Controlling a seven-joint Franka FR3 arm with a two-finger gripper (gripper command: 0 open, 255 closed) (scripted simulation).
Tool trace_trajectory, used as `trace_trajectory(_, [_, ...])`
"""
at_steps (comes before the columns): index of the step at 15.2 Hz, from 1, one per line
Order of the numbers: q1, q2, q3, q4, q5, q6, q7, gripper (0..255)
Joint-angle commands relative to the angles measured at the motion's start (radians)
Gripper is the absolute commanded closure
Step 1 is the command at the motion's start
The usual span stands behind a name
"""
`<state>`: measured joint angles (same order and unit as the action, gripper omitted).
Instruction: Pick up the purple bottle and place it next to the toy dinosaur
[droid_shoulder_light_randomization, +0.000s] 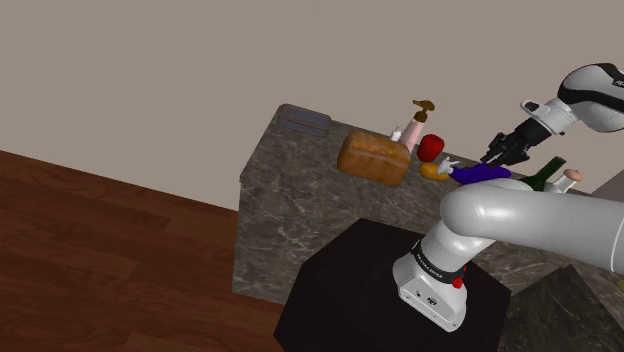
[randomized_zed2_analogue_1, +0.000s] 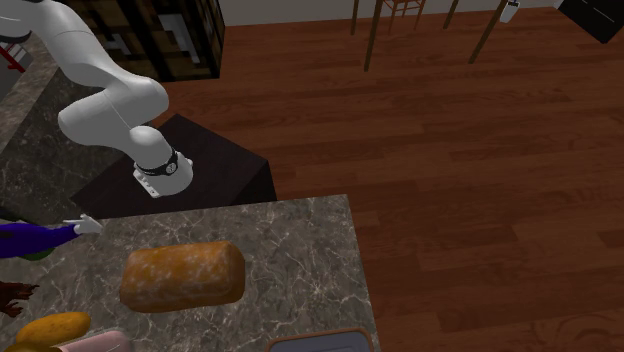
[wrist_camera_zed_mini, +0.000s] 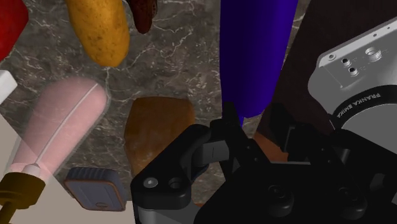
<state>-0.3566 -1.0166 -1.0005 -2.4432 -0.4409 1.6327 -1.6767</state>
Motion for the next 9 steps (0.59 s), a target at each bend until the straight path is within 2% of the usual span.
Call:
trace_trajectory(1, [-0.001, 0.001, -0.021, -0.019, -0.015, 0.023, -0.005, 255])
trace_trajectory(9, [-0.001, 0.011, -0.102, -0.090, -0.073, 0.116, -0.019, 255])
